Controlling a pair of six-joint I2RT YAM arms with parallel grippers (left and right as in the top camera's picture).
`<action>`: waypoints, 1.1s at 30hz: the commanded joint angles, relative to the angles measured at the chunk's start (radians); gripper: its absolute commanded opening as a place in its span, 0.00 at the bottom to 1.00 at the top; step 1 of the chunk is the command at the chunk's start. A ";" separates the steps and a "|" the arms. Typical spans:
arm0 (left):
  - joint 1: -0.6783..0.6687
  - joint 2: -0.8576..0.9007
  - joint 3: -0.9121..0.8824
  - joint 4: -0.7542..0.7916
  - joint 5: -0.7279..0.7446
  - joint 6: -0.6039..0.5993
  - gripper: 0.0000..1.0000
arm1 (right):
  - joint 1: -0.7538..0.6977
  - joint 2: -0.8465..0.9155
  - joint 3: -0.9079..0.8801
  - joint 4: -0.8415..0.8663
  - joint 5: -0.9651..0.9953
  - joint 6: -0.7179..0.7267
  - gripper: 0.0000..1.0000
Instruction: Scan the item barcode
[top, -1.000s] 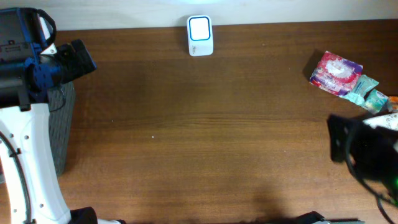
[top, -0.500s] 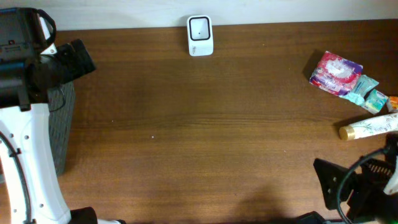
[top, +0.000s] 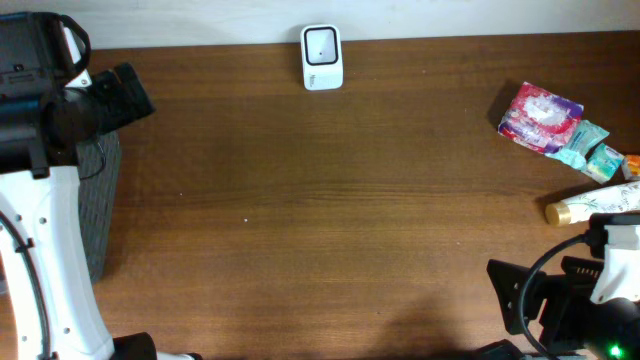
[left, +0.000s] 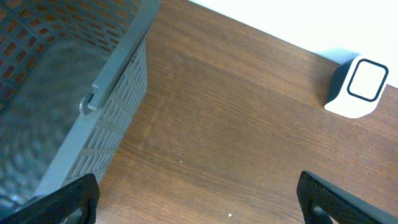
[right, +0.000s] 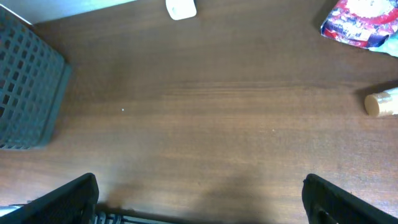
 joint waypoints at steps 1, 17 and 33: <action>0.003 -0.007 0.004 -0.001 -0.005 -0.006 0.99 | 0.006 -0.042 -0.069 -0.006 0.029 -0.010 0.99; 0.003 -0.007 0.004 -0.001 -0.005 -0.006 0.99 | -0.175 -0.510 -0.938 0.657 0.044 -0.132 0.99; 0.003 -0.007 0.004 -0.001 -0.005 -0.006 0.99 | -0.272 -0.785 -1.498 1.307 -0.077 -0.299 0.99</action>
